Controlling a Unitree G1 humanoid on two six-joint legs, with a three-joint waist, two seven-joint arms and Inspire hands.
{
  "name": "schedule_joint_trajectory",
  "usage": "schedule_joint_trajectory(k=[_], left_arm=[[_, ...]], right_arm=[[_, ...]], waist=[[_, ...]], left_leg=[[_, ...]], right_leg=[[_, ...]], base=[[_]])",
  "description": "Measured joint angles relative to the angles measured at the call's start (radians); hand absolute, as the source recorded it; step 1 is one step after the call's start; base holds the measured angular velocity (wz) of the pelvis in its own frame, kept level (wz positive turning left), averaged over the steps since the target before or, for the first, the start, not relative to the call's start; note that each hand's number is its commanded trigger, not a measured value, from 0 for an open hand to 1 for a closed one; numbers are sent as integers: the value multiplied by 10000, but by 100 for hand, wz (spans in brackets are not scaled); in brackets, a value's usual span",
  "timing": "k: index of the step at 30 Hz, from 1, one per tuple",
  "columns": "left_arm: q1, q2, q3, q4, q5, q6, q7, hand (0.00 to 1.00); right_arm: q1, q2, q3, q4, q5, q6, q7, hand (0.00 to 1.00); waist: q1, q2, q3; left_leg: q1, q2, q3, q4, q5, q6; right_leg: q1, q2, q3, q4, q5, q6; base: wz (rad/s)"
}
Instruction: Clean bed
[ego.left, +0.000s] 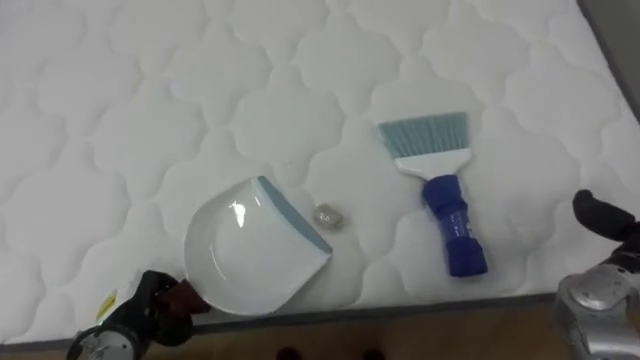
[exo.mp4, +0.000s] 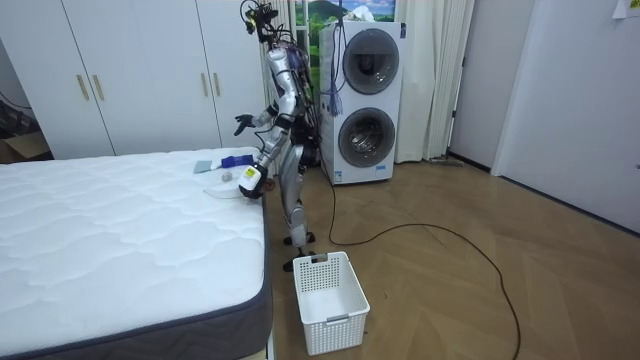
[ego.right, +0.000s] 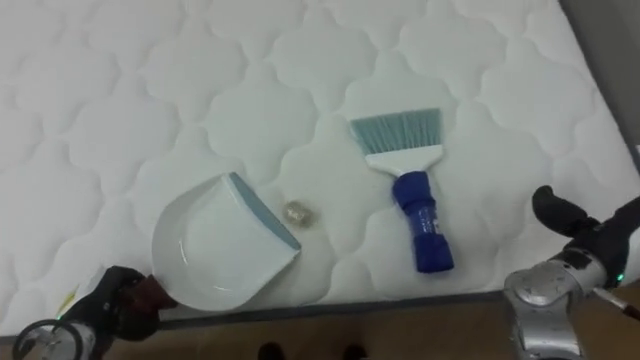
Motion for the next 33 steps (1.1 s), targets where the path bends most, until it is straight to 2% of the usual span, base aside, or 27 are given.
schedule_joint_trajectory(k=[3, 8, 11, 16, 21, 24, 33], left_arm=[[-103, -4, -1, 15, -1, -40, -293, 100], [-145, -1, 12, 62, -35, -48, -702, 100], [-177, -1, 9, 70, -62, -45, -858, 100], [-175, -1, -35, 83, -204, -34, -986, 100], [-350, 0, -51, 64, -197, -17, -1045, 100], [-424, 8, -131, 62, -201, -23, -1049, 100], [-673, 76, -677, 245, -407, -31, -1104, 100]], right_arm=[[-20, -5, 347, 1, -16, -224, -9, 0], [-131, -21, 819, -28, -12, -458, 117, 0], [-135, -39, 979, -114, -5, -459, 299, 0], [-132, -74, 1759, -117, 98, -457, 688, 0], [-85, -80, 2539, -110, 199, -447, 1296, 0], [-49, -80, 2945, -83, 329, -407, 1783, 0], [-22, -70, 3690, 31, 539, -297, 2987, 0]], waist=[[182, 83, -1], [201, 103, 4], [196, 102, 5], [213, 70, 27], [180, 145, 133], [218, 196, 160], [453, 220, 156]], left_leg=[[21, -5, 9, -107, 5, -7], [22, -33, 23, -180, 6, -11], [45, -104, 20, -274, 7, -9], [61, -168, 20, -315, 8, -5], [40, -144, -18, -327, 8, -4], [38, -143, -35, -346, 8, -4], [51, -150, -45, -346, 7, -5]], right_leg=[[12, 17, 48, -98, -3, -1], [24, -5, 47, -110, -50, 4], [17, -62, 47, -110, -94, 46], [23, -124, 19, -113, -115, 83], [116, -139, -185, -251, -148, 89], [145, -135, -207, -308, -144, 83], [238, -157, -325, -296, -144, 84]], base=[[0], [0], [1], [1], [10], [2], [2]])
